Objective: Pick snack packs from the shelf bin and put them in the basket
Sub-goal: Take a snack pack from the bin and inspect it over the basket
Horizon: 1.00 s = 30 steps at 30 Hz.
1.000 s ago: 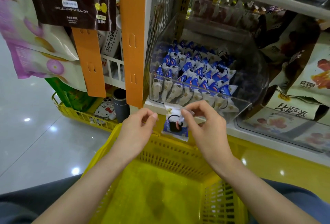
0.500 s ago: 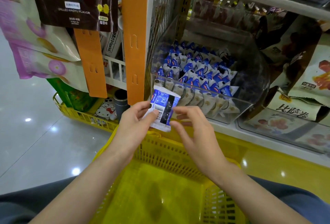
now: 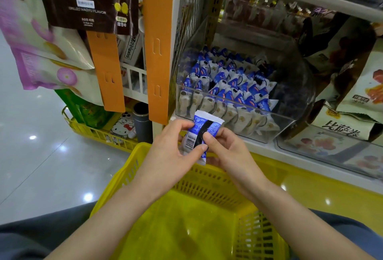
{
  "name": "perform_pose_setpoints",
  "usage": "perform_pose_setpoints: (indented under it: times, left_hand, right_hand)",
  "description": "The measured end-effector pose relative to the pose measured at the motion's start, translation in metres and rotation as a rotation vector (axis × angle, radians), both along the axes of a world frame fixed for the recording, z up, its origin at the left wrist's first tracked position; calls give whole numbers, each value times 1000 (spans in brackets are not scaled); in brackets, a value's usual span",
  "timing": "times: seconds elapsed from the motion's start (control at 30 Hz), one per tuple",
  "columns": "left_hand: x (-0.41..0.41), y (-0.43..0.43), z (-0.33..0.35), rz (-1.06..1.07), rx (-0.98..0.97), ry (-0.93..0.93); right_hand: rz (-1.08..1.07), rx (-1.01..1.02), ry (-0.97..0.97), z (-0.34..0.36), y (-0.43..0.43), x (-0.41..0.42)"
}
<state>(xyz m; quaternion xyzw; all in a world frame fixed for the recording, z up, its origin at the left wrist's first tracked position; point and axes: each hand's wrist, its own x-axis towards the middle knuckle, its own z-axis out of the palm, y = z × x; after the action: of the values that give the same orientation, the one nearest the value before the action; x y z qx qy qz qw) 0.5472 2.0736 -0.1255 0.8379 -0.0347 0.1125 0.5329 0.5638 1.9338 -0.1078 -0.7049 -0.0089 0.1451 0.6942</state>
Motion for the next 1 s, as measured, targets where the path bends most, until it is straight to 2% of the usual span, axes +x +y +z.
perform_pose_setpoints:
  times: [0.27, 0.63, 1.0]
  left_hand:
    - [-3, 0, 1, -146, -76, 87]
    - [-5, 7, 4, 26, 354, -68]
    - [-2, 0, -3, -16, 93, 106]
  right_hand:
    - [41, 29, -42, -1, -2, -1]
    - [128, -123, -170, -11, 5, -5]
    - [41, -122, -166, -15, 4, -1]
